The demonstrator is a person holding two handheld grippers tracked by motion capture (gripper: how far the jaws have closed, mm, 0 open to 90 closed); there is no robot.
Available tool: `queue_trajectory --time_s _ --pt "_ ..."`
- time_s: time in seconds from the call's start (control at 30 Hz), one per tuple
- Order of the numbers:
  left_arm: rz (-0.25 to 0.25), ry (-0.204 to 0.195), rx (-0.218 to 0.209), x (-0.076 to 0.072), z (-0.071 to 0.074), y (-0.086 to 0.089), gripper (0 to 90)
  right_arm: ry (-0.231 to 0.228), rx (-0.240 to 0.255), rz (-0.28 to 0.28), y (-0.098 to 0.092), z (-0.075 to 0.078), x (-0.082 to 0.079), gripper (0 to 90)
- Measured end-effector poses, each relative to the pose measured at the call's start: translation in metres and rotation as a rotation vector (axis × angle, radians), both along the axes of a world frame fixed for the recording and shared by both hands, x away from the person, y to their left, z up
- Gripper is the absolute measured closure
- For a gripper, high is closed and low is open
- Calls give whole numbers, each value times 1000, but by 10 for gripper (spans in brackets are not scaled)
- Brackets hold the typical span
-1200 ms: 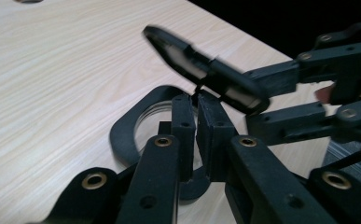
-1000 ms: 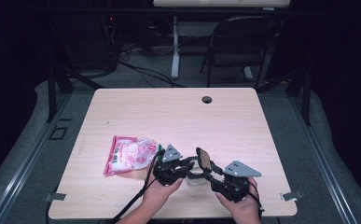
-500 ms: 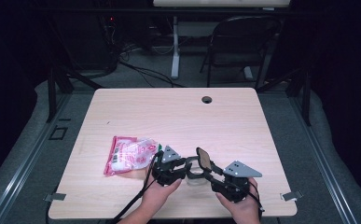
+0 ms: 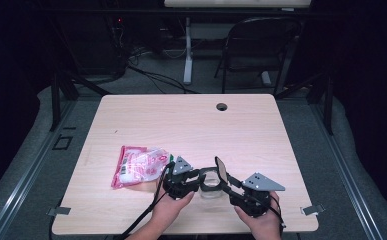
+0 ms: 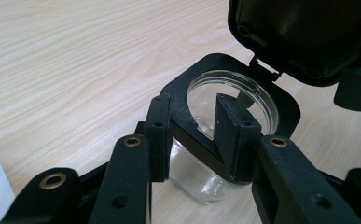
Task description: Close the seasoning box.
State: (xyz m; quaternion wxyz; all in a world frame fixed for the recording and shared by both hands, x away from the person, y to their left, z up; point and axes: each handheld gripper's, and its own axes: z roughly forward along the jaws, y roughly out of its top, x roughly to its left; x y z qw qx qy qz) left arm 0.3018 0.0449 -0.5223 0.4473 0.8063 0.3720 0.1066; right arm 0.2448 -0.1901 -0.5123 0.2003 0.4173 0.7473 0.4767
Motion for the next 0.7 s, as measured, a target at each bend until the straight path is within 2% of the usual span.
queue_trajectory --time_s 0.23,0.43,0.53,0.7 --pt "-15 6 1 0 0 1 675 -1 20 -18 -11 0 -3 689" --pt "-19 6 -6 1 0 1 676 36 41 -18 -20 0 -4 806" --pt "-4 -2 2 0 0 0 678 34 35 -16 -19 0 -4 820" --pt "-27 12 -3 1 1 2 678 33 31 -19 -20 1 -4 829"
